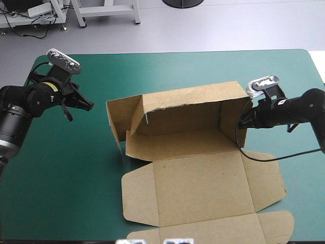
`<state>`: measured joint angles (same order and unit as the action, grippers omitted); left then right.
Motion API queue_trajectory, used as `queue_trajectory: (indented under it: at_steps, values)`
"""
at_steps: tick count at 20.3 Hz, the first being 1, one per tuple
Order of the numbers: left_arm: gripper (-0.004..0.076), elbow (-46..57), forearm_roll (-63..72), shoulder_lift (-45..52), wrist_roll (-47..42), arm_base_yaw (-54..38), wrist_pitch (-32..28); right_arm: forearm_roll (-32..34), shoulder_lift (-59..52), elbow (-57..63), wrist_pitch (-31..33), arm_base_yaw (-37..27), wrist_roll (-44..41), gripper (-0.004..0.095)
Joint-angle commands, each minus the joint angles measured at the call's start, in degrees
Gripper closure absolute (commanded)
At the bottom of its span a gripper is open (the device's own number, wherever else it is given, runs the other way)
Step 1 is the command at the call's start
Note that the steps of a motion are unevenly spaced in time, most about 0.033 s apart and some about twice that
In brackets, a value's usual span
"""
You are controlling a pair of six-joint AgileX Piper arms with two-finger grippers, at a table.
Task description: Fold the box
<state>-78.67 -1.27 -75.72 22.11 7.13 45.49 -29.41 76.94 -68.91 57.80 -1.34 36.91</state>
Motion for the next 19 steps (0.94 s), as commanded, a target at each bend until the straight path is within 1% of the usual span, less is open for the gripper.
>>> queue_trajectory:
  at_steps: [1, 6, 10, 12, 15, 19]
  values:
    - [0.0716, -1.6, 1.3, 1.6, 0.4, -0.1, -2.7, -1.2, 2.4, -2.8, -0.5, 0.1, -0.2, 0.0913]
    - [0.0716, -1.6, 1.6, 1.4, 1.6, -0.1, -1.9, -3.2, 9.8, -6.8, -1.7, 0.1, 0.5, 0.0912]
    - [0.0716, -1.6, 1.9, 1.2, 1.7, -0.1, -0.3, -3.5, 15.8, -11.9, -4.4, 0.5, 0.7, 0.0914]
    - [0.0716, -1.6, 2.0, 0.5, 2.0, -0.1, -0.2, -5.2, 19.9, -14.8, -5.4, 0.6, 1.9, 0.0913]
    - [0.0716, -1.6, 2.0, 0.4, 2.0, -0.1, 0.1, -6.8, 24.1, -15.8, -6.8, 0.6, 2.7, 0.0913]
    - [0.0716, -1.6, 2.6, 0.4, 3.2, -0.1, 0.3, -11.5, 27.6, -15.8, -8.0, 0.6, 7.5, 0.0912]
